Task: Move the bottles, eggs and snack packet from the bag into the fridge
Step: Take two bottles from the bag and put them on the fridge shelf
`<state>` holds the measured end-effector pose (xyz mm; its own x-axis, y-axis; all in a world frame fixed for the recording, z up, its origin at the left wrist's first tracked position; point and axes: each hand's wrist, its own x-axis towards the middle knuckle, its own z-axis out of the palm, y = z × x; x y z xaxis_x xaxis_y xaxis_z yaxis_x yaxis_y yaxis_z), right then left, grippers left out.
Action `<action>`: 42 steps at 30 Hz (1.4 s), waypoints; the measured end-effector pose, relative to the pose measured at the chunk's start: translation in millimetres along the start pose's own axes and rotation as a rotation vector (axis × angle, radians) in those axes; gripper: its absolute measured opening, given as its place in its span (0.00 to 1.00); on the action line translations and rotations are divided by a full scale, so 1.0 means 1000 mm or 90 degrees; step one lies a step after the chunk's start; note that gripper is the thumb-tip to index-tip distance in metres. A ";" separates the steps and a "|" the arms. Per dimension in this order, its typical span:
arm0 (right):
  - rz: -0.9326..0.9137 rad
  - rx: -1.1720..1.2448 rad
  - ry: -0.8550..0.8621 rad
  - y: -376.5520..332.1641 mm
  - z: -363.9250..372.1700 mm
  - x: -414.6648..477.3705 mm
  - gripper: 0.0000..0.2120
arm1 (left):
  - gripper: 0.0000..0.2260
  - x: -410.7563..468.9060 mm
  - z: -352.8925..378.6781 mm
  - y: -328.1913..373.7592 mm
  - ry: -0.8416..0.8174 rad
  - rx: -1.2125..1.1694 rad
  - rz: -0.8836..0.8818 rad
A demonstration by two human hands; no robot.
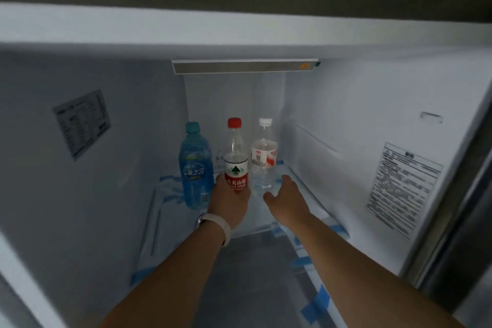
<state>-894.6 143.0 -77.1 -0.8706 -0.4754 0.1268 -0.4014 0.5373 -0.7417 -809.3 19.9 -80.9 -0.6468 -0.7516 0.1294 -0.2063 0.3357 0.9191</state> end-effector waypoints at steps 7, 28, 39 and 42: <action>-0.118 -0.119 -0.036 -0.006 -0.020 -0.070 0.26 | 0.27 -0.071 -0.050 0.008 -0.037 0.326 0.193; -0.522 -0.263 -0.322 0.005 0.000 -0.215 0.34 | 0.22 -0.304 -0.125 -0.053 0.016 0.694 0.146; -0.669 -0.324 -0.373 -0.052 0.011 -0.314 0.28 | 0.23 -0.415 -0.199 -0.068 0.105 0.720 0.081; -0.730 -0.329 -0.395 -0.077 0.025 -0.362 0.25 | 0.25 -0.468 -0.236 -0.076 0.139 0.732 0.031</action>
<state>-541.5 256.2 -82.1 0.2199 -0.9722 0.0803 -0.9703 -0.2265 -0.0847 -317.2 211.8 -123.5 -0.5548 -0.7683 0.3192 -0.8000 0.5980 0.0488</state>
